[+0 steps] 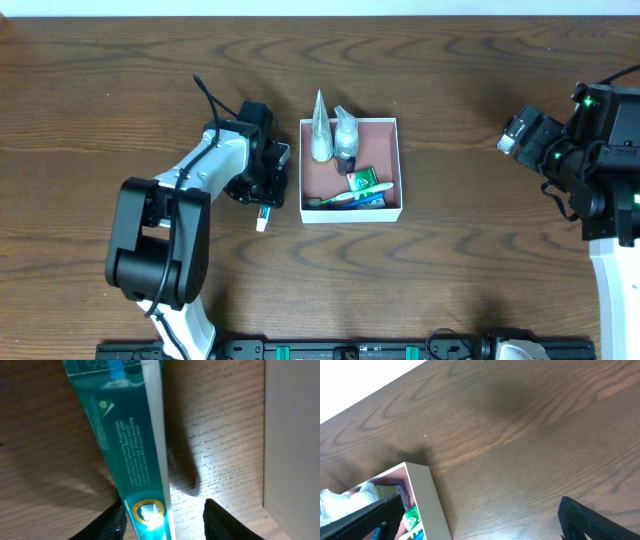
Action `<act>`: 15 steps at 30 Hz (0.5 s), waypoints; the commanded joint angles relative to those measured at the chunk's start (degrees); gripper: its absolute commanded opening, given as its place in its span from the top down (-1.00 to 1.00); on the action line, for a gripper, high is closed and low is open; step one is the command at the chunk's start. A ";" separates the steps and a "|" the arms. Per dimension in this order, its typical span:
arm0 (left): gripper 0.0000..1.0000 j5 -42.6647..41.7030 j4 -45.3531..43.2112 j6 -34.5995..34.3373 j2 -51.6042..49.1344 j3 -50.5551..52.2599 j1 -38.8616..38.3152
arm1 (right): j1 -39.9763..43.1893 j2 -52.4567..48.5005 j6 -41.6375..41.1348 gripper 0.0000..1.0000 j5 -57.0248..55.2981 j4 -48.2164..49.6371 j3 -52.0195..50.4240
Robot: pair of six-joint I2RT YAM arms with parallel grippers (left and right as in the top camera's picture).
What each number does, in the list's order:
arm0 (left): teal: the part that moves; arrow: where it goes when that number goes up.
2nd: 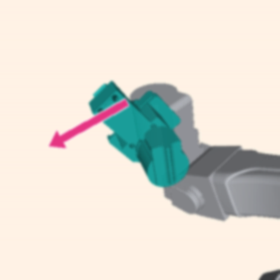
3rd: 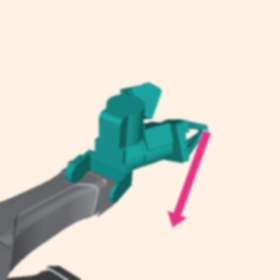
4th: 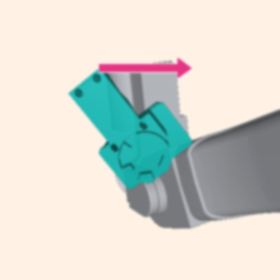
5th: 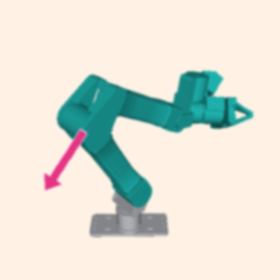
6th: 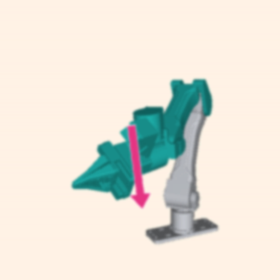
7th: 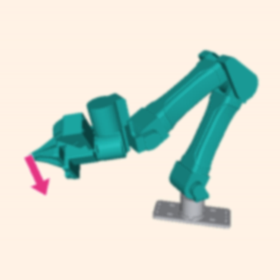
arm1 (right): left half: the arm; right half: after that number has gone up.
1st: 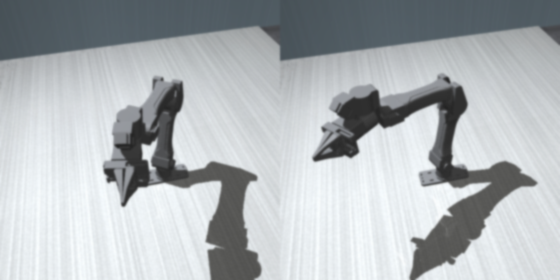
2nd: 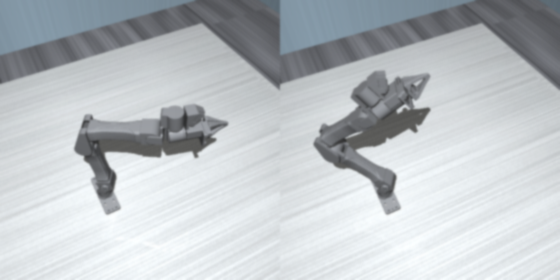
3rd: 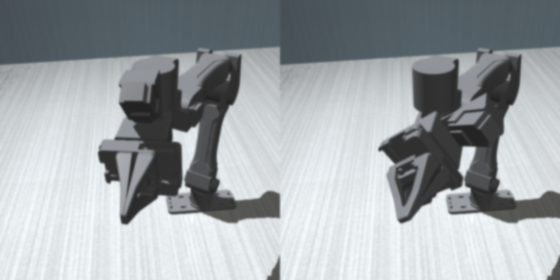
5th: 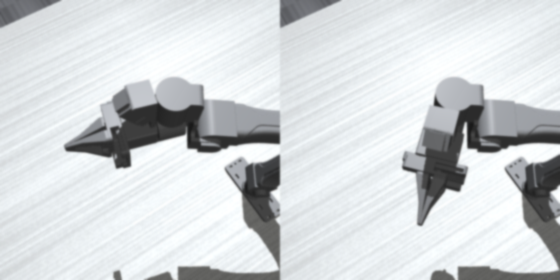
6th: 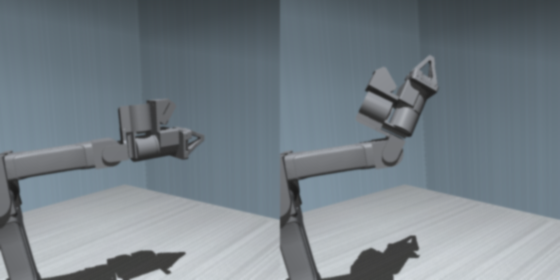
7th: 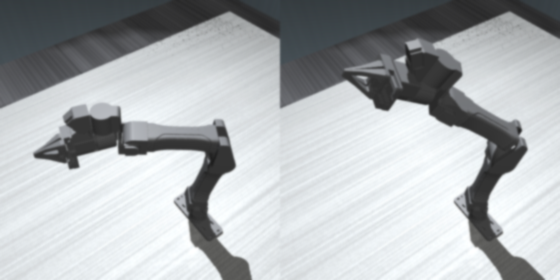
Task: Pack container
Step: 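Grasp the Colgate toothpaste tube with the left gripper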
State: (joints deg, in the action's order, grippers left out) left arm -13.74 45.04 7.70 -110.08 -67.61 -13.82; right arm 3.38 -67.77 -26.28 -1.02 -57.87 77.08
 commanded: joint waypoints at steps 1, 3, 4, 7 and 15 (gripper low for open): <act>0.14 -0.59 -0.61 -0.09 -1.90 2.78 0.13 | 0.35 0.00 0.83 -0.98 -0.02 -0.13 0.48; 0.27 -0.59 -0.59 -0.07 -1.70 2.78 0.13 | 0.35 -0.02 0.83 -0.98 -0.02 -0.15 0.48; 0.33 -0.59 -0.50 -0.07 -1.55 2.64 0.15 | 0.35 0.00 0.83 -0.98 -0.02 -0.20 0.48; 0.43 0.09 1.31 -0.04 -0.81 1.33 0.13 | 0.35 -0.02 0.83 -0.99 -0.02 -0.24 0.48; 0.47 9.16 11.56 -0.02 7.21 -5.57 0.13 | 0.33 -0.02 0.83 -0.99 -0.02 -0.22 0.48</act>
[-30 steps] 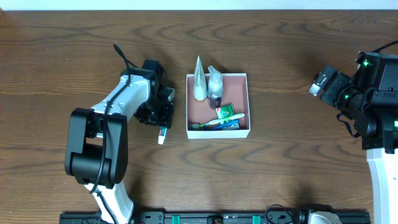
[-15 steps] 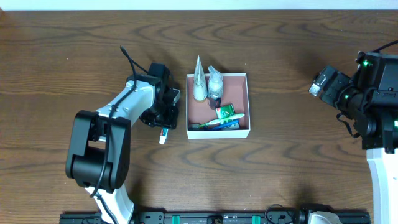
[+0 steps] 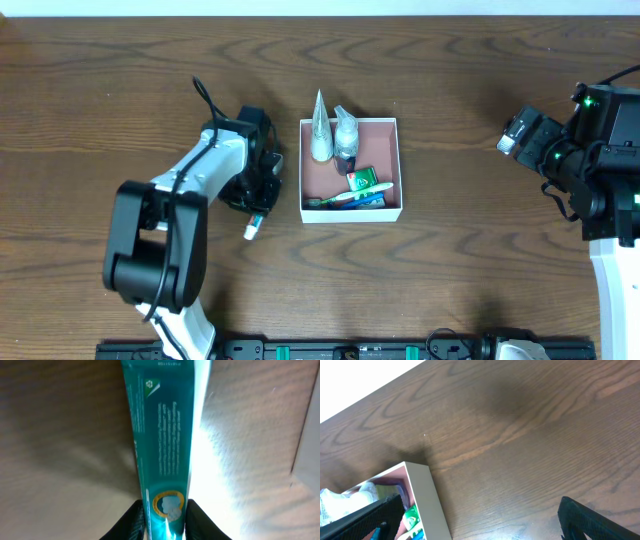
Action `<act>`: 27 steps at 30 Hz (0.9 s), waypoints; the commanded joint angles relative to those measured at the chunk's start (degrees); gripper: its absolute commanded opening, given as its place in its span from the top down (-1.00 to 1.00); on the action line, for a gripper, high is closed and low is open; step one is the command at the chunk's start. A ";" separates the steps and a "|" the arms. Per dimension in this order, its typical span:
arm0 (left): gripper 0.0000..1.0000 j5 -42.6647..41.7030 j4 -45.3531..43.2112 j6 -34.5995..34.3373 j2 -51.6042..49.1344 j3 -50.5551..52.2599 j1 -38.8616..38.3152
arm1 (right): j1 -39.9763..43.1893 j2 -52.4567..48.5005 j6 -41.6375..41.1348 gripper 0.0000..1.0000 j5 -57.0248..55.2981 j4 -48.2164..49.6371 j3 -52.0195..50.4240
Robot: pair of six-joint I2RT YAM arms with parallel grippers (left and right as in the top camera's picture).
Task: Pack container
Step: 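Grasp the Colgate toothpaste tube with the left gripper, then place the toothpaste tube into the box and open the left gripper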
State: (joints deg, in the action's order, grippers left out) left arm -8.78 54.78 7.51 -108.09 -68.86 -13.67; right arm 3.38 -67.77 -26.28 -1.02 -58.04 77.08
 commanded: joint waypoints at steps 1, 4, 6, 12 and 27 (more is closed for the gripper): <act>0.46 4.35 3.41 0.22 6.97 -5.68 -0.02 | 0.33 -0.02 0.83 -0.99 -0.02 -0.04 0.48; 0.46 4.07 7.21 0.11 12.39 -9.77 -0.46 | 0.33 0.00 0.83 -0.98 -0.02 -0.07 0.48; 0.49 2.01 8.26 0.13 16.17 -11.89 -1.62 | 0.33 -0.02 0.83 -0.98 -0.02 -0.07 0.48; 0.53 -1.09 6.86 0.35 25.31 -12.59 -9.81 | 0.33 0.00 0.83 -0.99 -0.02 -0.07 0.48; 0.55 -1.09 -7.26 6.71 17.92 -11.87 -28.02 | 0.33 0.00 0.83 -0.98 -0.02 -0.07 0.48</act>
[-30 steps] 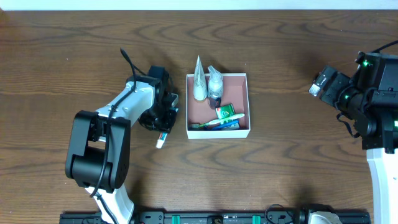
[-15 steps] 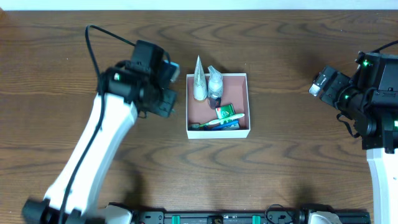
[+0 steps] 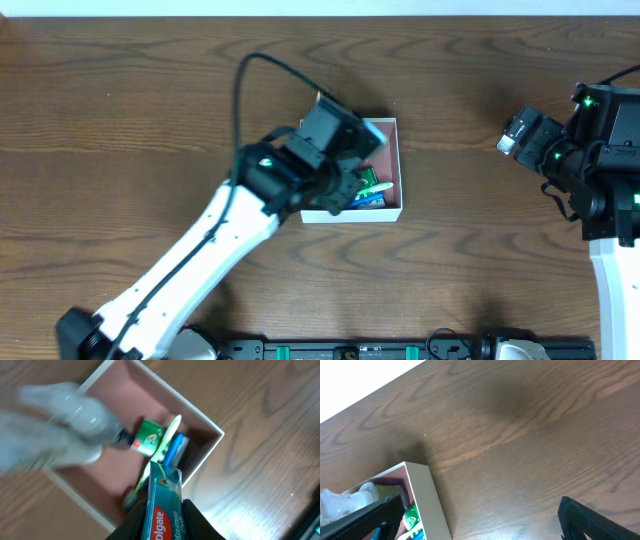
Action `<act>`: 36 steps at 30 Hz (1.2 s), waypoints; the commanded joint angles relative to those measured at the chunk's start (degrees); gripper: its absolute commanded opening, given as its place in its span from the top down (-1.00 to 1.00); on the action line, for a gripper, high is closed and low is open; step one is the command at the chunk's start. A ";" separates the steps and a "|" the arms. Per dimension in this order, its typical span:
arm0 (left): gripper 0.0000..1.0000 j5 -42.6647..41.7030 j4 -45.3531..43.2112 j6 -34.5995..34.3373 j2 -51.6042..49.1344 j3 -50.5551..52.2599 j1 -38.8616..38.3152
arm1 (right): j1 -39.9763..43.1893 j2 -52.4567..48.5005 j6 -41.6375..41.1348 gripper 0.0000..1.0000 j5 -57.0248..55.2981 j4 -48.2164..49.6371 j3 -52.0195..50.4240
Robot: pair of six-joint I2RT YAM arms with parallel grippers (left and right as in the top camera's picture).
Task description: Pack container
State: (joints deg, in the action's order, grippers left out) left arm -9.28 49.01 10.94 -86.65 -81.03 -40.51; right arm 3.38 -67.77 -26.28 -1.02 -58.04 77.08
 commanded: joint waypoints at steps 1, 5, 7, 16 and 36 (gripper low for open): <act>0.55 -0.59 -2.97 3.52 -5.20 0.31 -1.64 | 0.33 -0.02 0.83 -0.99 -0.02 -0.07 0.48; 0.56 -0.59 -8.70 4.35 -11.43 0.31 -2.71 | 0.33 -0.02 0.83 -0.98 -0.02 -0.07 0.48; 0.56 -0.57 -10.49 4.50 -14.14 0.31 -2.86 | 0.33 0.00 0.83 -0.98 -0.02 -0.07 0.48; -0.07 5.68 -7.65 4.42 -9.90 0.22 -2.80 | 0.33 -0.02 0.83 -0.99 -0.02 -0.07 0.48; -0.96 17.25 15.34 -10.25 16.83 0.22 26.01 | 0.33 -0.02 0.83 -0.99 -0.02 -0.07 0.48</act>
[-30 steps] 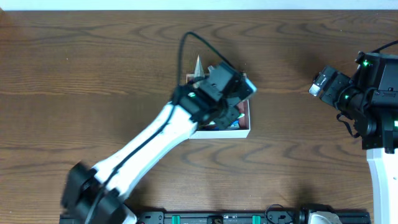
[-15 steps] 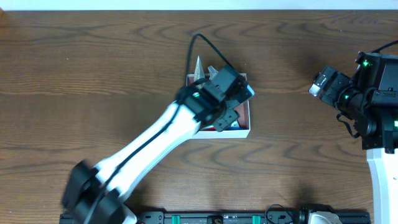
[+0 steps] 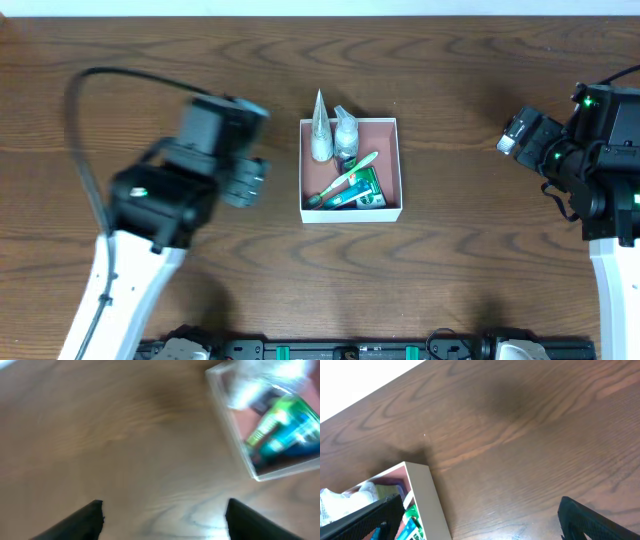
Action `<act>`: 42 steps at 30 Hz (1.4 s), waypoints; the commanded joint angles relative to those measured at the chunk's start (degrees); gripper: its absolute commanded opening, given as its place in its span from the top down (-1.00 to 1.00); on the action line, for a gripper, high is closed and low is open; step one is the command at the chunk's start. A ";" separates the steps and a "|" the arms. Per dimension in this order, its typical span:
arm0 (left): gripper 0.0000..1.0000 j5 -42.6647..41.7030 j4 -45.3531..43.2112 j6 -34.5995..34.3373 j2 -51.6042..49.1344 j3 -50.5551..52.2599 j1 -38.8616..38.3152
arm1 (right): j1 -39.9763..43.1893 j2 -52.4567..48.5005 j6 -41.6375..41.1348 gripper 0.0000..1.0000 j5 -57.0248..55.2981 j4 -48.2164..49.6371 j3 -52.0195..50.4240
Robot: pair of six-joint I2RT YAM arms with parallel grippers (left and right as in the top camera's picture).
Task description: Pack container
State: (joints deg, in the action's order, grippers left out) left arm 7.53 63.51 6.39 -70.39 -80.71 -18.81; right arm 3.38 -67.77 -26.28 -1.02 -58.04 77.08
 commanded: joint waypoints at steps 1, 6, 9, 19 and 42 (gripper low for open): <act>-0.96 0.46 1.27 -6.08 0.48 -0.11 5.35 | 0.33 -0.02 0.83 -0.99 -0.02 -0.07 0.48; -0.96 0.46 1.88 -7.37 0.31 -0.09 7.17 | 0.33 -0.02 0.83 -0.98 -0.02 -0.07 0.48; -0.96 0.46 1.88 -7.37 0.31 -0.09 7.17 | 0.33 -0.02 0.83 -0.98 -0.02 -0.07 0.48; -0.96 1.55 4.59 -5.77 1.31 0.22 7.52 | 0.33 0.00 0.83 -0.99 -0.04 -0.07 0.48; -0.96 -6.08 -23.98 -4.76 51.49 59.52 20.52 | 0.33 -0.02 0.85 -0.98 -0.02 -0.07 0.48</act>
State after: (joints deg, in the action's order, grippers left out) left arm 2.70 39.97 0.95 -22.48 -24.23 1.41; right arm 3.38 -67.77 -26.28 -1.02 -58.04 77.10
